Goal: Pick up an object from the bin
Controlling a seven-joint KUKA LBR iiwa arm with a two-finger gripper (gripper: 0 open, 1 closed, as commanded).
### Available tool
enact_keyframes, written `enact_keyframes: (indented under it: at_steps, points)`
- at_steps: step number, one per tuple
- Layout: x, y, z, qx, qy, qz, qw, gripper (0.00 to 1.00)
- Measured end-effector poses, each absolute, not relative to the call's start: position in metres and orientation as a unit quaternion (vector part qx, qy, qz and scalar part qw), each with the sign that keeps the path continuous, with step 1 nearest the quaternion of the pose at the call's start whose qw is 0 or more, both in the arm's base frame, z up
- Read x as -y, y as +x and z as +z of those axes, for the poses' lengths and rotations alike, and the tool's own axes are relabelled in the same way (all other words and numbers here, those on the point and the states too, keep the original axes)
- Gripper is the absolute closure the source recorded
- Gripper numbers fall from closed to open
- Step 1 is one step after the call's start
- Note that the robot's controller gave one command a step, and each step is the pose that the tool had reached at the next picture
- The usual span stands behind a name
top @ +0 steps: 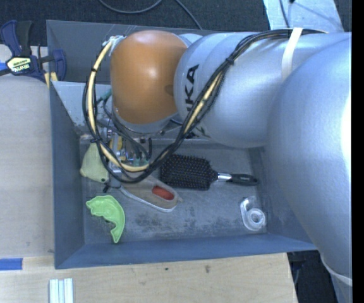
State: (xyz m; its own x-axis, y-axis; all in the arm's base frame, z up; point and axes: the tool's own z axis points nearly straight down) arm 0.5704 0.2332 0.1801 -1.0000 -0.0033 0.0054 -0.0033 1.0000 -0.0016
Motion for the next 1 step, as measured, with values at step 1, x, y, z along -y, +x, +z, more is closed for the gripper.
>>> enact_keyframes:
  at_steps: [1]
  points:
    - [-0.2323,0.5722,0.1855,1.0,0.0,-0.001,-0.001,0.0]
